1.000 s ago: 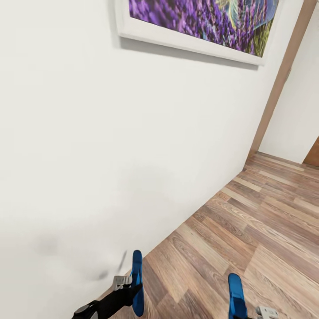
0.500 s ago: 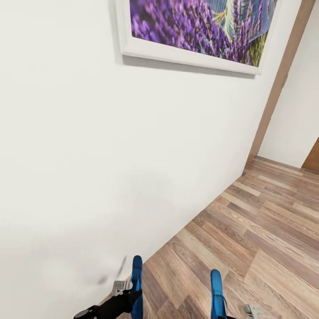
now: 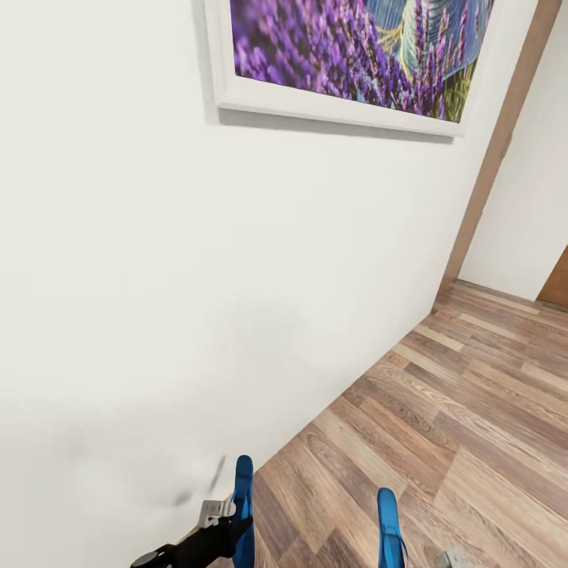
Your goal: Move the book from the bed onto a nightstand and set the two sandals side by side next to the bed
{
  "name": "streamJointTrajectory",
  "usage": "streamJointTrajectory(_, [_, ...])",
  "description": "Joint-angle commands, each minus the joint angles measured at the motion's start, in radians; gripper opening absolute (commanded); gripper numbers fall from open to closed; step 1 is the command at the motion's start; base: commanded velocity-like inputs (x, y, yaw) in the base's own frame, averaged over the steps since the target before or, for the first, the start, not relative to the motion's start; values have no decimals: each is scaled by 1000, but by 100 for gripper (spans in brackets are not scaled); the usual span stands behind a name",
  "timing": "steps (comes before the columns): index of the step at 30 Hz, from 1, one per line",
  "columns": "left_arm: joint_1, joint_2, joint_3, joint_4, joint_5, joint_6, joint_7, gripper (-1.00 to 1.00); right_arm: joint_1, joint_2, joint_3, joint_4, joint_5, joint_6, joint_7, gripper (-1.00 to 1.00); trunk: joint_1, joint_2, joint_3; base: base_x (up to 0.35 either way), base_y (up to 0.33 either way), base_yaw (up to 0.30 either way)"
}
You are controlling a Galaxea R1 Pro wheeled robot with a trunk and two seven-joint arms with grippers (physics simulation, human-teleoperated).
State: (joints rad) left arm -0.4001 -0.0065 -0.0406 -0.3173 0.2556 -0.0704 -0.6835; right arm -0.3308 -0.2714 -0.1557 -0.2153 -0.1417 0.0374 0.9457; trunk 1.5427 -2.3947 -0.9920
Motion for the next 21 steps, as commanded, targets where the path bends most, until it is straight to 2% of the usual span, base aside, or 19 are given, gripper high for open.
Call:
streamJointTrajectory(1, [-1, 0, -4, 1, 3, -7, -1, -100, -1, 0, -1, 2, -6, 6, 6, -100, 0, 0, -1, 0, 0, 0])
streamJointTrajectory(21, [0, 0, -4, 2, 4, -8, -1, -100, -1, 0, -1, 4, -6, 6, 4, -100, 0, 0, -1, -7, 0, 0])
